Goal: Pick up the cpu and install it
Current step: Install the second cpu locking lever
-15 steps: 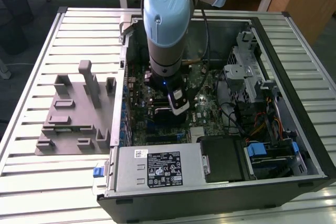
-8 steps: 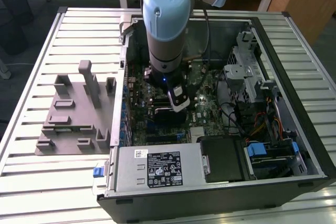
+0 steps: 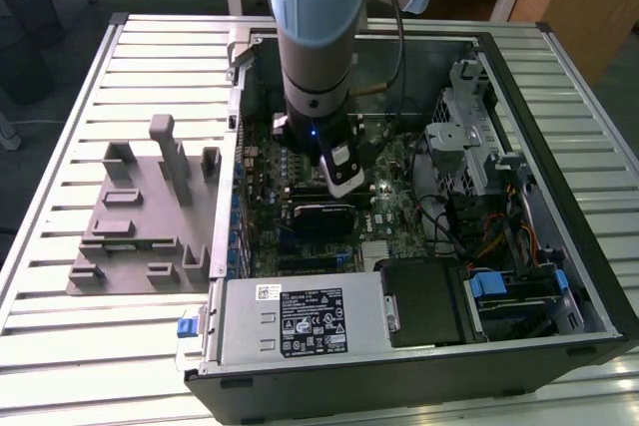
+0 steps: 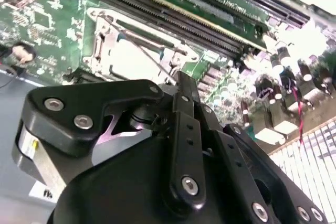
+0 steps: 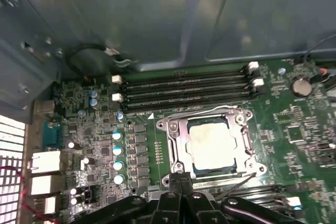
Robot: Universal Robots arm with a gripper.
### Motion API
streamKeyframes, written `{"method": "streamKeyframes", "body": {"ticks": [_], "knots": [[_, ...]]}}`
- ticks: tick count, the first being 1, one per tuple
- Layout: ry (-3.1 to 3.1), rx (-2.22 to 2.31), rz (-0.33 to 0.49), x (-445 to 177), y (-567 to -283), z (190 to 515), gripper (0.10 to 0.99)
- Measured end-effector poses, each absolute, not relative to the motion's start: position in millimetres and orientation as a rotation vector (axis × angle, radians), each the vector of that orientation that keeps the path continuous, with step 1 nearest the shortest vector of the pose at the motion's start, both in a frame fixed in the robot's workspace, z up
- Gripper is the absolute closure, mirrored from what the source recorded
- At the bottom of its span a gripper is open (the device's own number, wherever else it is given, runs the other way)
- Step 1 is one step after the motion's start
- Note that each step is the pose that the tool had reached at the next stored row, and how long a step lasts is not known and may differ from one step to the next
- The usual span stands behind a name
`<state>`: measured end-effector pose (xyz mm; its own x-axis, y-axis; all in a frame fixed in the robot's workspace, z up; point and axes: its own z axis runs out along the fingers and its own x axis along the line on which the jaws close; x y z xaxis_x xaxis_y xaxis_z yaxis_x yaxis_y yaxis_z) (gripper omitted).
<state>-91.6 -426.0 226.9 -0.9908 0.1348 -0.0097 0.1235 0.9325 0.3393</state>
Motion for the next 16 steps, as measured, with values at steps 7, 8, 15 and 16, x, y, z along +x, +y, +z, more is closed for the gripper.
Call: {"method": "streamKeyframes", "body": {"ticks": [7,8,15,16], "knots": [[3.054,0.204,0.531,-91.7,-426.0,243.8,0.980],[3.055,0.203,0.525,-91.5,-425.9,244.9,0.980],[3.068,0.203,0.399,-85.9,-425.8,246.1,0.980],[3.069,0.204,0.388,-83.9,-425.7,246.1,0.980]]}}
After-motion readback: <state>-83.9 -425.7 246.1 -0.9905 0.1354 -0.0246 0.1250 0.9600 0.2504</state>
